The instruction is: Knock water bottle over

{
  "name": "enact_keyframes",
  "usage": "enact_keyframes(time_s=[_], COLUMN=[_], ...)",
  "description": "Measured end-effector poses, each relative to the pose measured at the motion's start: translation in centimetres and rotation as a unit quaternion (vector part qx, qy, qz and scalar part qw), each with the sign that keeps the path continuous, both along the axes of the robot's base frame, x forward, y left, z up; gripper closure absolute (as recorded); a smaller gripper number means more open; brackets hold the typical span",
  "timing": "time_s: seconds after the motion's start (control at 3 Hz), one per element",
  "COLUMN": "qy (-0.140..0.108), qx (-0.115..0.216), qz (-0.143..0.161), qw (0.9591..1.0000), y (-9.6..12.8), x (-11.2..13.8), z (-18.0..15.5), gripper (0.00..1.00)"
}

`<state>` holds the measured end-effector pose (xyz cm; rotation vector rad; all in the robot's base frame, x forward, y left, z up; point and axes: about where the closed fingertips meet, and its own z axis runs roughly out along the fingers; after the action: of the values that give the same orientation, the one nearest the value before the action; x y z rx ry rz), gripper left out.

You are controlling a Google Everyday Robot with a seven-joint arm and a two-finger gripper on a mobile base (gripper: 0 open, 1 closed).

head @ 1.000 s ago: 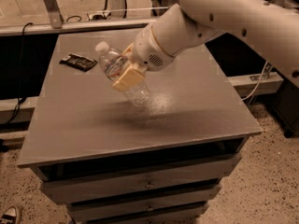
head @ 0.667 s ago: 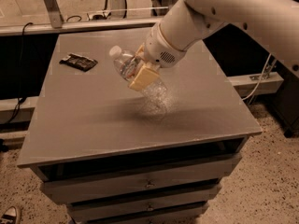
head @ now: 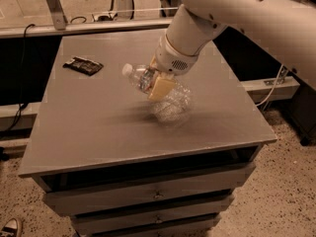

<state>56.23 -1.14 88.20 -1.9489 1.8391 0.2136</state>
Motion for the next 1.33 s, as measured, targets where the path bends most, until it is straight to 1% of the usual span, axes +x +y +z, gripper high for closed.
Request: enact_keyframes(time_s=[0.33, 1.0, 1.33], qy=[0.017, 0.044, 0.053], qx=[-0.001, 0.016, 0.020], qz=[0.014, 0.048, 0.059], qw=[0.9998, 0.9978, 0.9967], y=[1.2, 4.3, 5.3], x=[-0.6, -2.1, -2.7], z=[-1.1, -2.2, -2.4], gripper=[0.82, 0.35, 0.12])
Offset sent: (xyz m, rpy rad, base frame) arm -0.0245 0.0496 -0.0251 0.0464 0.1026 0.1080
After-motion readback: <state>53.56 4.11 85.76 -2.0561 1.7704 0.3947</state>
